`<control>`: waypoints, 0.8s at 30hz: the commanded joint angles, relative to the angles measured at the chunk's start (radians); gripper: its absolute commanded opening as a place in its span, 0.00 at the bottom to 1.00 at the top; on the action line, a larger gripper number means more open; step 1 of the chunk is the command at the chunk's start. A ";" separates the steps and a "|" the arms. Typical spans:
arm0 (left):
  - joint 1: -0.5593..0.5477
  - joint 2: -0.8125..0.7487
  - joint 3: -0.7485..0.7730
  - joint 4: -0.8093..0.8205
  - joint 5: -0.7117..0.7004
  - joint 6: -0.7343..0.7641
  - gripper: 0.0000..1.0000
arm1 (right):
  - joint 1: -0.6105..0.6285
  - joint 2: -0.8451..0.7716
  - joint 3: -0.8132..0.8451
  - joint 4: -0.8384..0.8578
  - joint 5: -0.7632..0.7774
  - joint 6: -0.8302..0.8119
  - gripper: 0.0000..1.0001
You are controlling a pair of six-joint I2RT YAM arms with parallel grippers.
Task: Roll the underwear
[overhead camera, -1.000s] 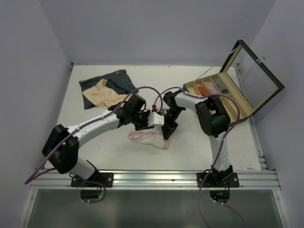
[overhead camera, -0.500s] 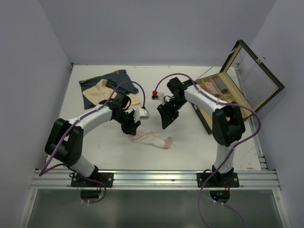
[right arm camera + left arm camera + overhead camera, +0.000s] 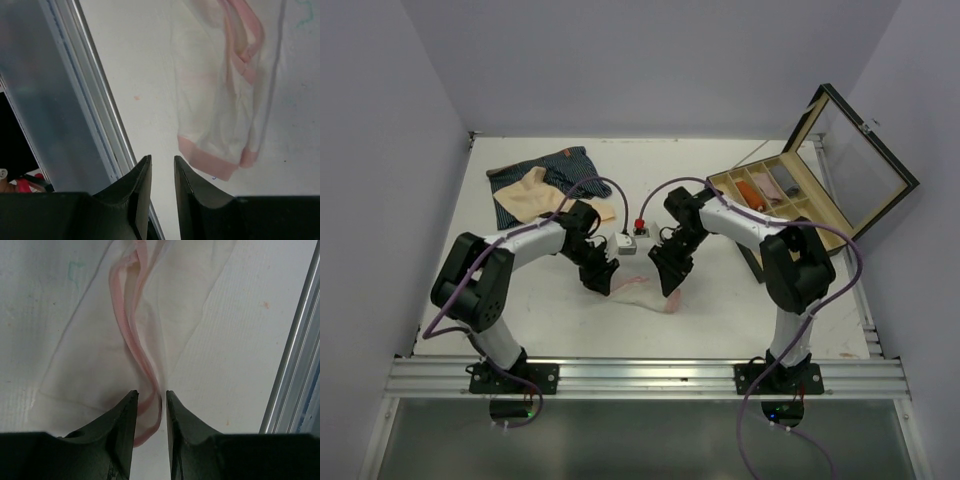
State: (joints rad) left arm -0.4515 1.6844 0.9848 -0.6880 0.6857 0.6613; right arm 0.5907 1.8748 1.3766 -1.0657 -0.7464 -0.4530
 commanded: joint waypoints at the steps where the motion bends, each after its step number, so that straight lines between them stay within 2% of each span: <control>1: 0.005 0.034 0.011 0.054 0.005 -0.035 0.32 | 0.000 0.040 -0.025 0.104 0.047 -0.049 0.29; 5: 0.022 0.098 0.021 0.047 0.002 -0.040 0.21 | -0.002 0.058 -0.068 0.156 0.094 -0.061 0.29; 6: 0.030 0.107 0.029 0.042 0.005 -0.040 0.14 | -0.002 0.061 -0.076 0.162 0.100 -0.061 0.29; 9: 0.062 0.132 0.051 0.025 0.018 -0.032 0.05 | -0.002 0.081 -0.120 0.202 0.131 -0.056 0.28; 12: 0.086 0.152 0.075 0.008 0.029 -0.023 0.00 | 0.000 0.107 -0.160 0.251 0.145 -0.026 0.26; 21: 0.135 0.265 0.159 -0.045 0.064 -0.014 0.02 | 0.000 0.150 -0.148 0.280 0.119 0.025 0.21; 22: 0.139 0.287 0.173 -0.056 0.070 -0.006 0.06 | 0.003 0.149 -0.139 0.259 0.105 0.022 0.21; 23: 0.140 0.293 0.202 -0.065 0.074 -0.002 0.17 | 0.003 0.147 -0.136 0.250 0.093 0.022 0.21; 24: 0.142 0.294 0.216 -0.080 0.078 0.004 0.23 | 0.004 0.123 -0.131 0.242 0.070 0.025 0.22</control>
State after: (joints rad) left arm -0.3267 1.9347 1.1442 -0.7795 0.8101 0.6224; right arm 0.5835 1.9785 1.2404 -0.8562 -0.6926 -0.4152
